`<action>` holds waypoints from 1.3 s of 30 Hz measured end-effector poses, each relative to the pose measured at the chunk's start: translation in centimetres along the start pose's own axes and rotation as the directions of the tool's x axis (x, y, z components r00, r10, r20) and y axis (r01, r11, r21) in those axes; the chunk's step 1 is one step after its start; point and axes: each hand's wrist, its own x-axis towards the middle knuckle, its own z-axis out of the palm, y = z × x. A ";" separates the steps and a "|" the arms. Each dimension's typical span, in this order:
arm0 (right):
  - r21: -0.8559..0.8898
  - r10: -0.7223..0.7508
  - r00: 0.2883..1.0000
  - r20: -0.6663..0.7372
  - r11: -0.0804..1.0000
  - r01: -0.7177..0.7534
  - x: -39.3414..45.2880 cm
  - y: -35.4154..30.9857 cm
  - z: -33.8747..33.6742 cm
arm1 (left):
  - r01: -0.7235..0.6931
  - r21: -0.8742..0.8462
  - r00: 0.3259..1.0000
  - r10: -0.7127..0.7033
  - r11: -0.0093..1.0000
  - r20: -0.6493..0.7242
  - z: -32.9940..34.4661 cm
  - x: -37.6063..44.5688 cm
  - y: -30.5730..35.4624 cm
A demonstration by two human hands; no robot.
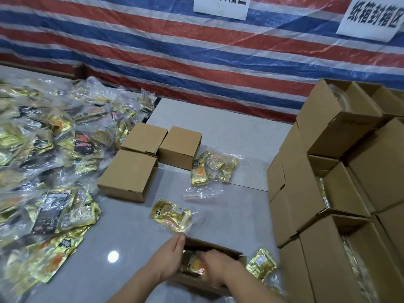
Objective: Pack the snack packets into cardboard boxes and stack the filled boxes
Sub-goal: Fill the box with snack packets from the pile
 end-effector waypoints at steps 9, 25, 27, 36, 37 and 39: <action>0.245 0.080 0.985 -0.155 0.969 -0.041 -2.0 1.7 -1.1 | -0.019 0.040 1.000 0.019 0.999 0.006 -0.1 0.0 0.3; 0.335 0.176 0.983 0.042 0.925 -0.180 0.3 -1.8 -1.8 | 0.008 0.036 1.000 -0.008 0.999 -0.015 0.0 0.7 0.2; 0.386 0.236 0.969 0.070 0.890 -0.244 0.7 -2.5 -1.4 | 0.013 0.036 1.000 -0.012 0.999 -0.017 0.1 0.8 0.1; 0.350 0.115 0.972 -0.207 0.936 -0.036 -2.1 -1.4 -3.4 | 0.035 0.073 0.999 -0.034 0.997 -0.014 -0.3 0.8 0.6; 0.353 0.146 0.928 -0.344 0.935 -0.016 -2.7 -0.8 -3.9 | 0.032 0.075 0.999 -0.031 0.997 -0.010 -0.3 0.7 0.7; 0.299 0.127 0.841 -0.526 0.953 0.043 -3.4 0.6 -4.6 | 0.034 0.081 0.999 -0.035 0.996 0.001 -0.4 0.6 1.0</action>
